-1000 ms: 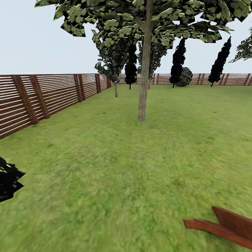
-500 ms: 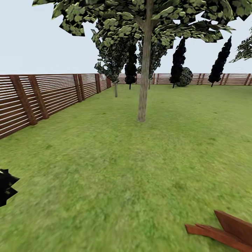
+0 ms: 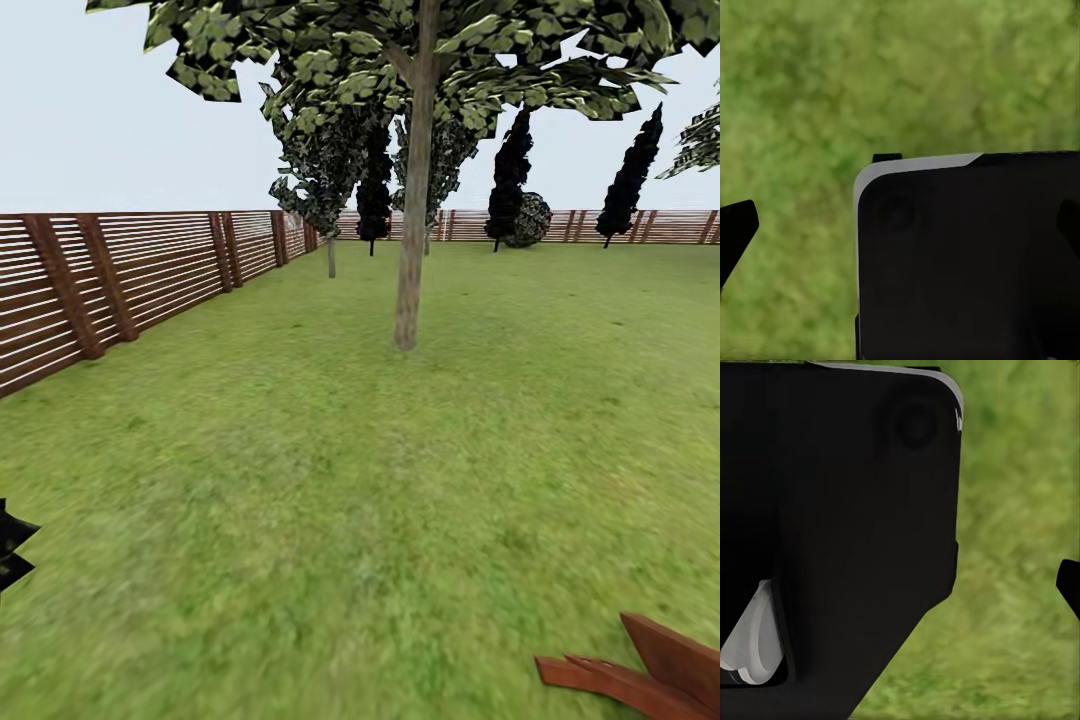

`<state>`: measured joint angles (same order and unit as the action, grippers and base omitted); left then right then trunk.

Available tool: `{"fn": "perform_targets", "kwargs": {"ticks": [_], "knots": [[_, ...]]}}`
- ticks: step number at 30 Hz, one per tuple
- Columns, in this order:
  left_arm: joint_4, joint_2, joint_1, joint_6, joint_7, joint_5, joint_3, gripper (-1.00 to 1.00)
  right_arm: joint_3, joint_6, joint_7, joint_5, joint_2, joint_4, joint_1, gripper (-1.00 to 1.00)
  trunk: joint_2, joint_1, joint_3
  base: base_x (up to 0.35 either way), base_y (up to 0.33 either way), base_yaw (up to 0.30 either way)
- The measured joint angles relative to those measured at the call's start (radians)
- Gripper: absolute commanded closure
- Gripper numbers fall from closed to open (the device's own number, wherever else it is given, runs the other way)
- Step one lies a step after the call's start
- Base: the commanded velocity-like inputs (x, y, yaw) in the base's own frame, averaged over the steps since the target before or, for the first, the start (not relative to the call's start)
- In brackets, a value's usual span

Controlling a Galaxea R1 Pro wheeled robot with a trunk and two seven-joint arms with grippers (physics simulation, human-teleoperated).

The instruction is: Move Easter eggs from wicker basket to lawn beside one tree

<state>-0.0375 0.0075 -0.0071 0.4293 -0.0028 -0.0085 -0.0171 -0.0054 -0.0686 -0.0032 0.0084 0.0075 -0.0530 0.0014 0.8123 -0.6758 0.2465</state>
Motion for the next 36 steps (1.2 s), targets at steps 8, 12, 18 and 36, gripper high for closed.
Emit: {"fn": "perform_targets", "kwargs": {"ticks": [8,12,18,36], "knots": [[0.000,0.000,0.000,0.000,0.000,0.000,0.000,-1.00,0.000,0.000,0.000,0.000,0.000,0.000,0.000,-1.00,0.000,0.000,0.000,0.125,0.000,0.000],[0.000,0.000,0.000,0.000,0.000,0.000,0.000,-1.00,0.000,0.000,0.000,0.000,0.000,0.000,0.000,-1.00,0.000,0.000,0.000,0.121,0.000,0.000],[0.000,0.000,0.000,0.000,0.000,0.000,0.000,-1.00,0.000,0.000,0.000,0.000,0.000,0.000,0.000,-1.00,0.000,0.000,0.000,0.119,0.000,0.000],[0.000,0.000,0.000,0.000,0.000,0.000,0.000,-1.00,0.000,0.000,0.000,0.000,0.000,0.000,0.000,-1.00,0.000,0.000,0.000,0.114,0.000,0.000]]}}
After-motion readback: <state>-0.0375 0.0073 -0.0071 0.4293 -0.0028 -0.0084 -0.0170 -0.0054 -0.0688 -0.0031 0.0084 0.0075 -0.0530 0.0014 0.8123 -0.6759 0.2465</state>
